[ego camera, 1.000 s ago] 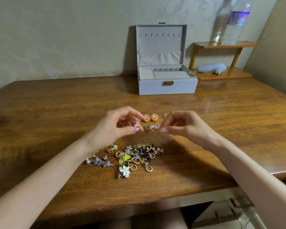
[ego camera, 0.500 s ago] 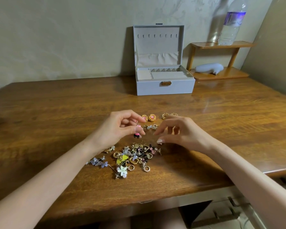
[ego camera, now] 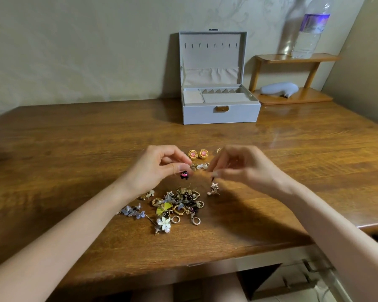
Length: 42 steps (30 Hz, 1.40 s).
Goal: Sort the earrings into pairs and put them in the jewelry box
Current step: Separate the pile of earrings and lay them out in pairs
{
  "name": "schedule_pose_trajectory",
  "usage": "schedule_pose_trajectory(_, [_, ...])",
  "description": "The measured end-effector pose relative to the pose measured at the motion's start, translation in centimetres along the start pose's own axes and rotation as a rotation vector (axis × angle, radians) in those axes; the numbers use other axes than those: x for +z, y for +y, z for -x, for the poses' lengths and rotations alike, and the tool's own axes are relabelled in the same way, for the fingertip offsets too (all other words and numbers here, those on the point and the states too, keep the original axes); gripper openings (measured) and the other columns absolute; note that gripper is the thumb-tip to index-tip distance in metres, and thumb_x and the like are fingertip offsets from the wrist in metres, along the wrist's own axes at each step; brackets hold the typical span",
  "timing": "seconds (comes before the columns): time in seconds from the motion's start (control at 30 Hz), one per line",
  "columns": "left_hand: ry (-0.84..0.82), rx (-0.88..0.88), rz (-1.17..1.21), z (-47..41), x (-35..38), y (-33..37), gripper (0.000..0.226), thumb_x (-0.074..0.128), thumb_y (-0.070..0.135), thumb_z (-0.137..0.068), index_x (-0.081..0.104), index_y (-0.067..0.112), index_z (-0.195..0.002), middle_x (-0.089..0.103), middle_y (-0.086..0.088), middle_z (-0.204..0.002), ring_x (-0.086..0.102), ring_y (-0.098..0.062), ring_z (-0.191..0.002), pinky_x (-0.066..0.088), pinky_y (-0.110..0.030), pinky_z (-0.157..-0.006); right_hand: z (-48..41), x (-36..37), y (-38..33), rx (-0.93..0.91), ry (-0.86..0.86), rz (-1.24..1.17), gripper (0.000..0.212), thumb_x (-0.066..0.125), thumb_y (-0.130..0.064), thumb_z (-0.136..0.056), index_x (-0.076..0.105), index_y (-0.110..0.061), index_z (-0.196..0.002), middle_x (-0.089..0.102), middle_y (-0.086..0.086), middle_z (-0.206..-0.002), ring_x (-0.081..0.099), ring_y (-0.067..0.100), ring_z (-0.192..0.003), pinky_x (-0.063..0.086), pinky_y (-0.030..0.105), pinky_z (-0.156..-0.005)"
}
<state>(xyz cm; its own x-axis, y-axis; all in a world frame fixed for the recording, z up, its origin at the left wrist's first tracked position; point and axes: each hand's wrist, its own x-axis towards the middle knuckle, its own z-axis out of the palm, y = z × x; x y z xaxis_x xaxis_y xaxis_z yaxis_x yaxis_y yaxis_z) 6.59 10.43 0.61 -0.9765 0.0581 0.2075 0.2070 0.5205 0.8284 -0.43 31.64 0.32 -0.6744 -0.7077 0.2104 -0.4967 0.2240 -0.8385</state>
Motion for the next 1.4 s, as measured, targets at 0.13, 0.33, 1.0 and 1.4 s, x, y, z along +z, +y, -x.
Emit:
schedule_pose_trajectory(0.13, [-0.011,0.026,0.016,-1.0,0.9,0.7,0.011,0.064,0.013,-0.082,0.065,0.011,-0.092,0.073,0.001,-0.083,0.067,-0.008,-0.08,0.054,-0.02,-0.069,0.2,-2.0,0.5,0.108,0.134,-0.276,0.013,0.067,0.001,-0.079,0.055,-0.002,-0.074,0.071,0.019,-0.087,0.068,0.026,-0.07,0.054,0.03,-0.06])
schedule_pose_trajectory(0.33, [-0.052,0.08,-0.163,-3.6,3.7,1.7,0.003,0.067,0.02,-0.082,0.068,0.02,-0.085,0.061,0.013,-0.071,0.054,0.004,-0.064,0.044,-0.013,-0.064,0.9,-3.0,2.3,0.22,0.168,-0.394,0.014,0.068,-0.003,-0.074,0.055,0.001,-0.076,0.07,0.023,-0.086,0.069,0.026,-0.069,0.058,0.03,-0.063])
schedule_pose_trajectory(1.0, [-0.176,0.021,-0.45,-8.0,7.6,1.5,0.008,0.065,0.021,-0.085,0.063,0.02,-0.093,0.064,0.002,-0.091,0.059,-0.015,-0.088,0.048,-0.031,-0.08,0.9,-4.6,4.2,0.274,0.122,-0.108,0.028,0.067,0.01,-0.075,0.061,-0.006,-0.098,0.069,0.014,-0.09,0.064,0.016,-0.078,0.052,0.026,-0.074])
schedule_pose_trajectory(1.4, [-0.027,0.104,-0.675,-7.9,8.2,1.0,0.01,0.058,0.02,-0.09,0.062,0.023,-0.099,0.061,0.004,-0.102,0.047,-0.015,-0.098,0.029,-0.026,-0.077,-1.0,-3.6,4.2,0.269,0.281,0.239,0.027,0.075,0.002,-0.069,0.064,-0.018,-0.084,0.067,-0.001,-0.074,0.061,0.006,-0.065,0.049,0.018,-0.06])
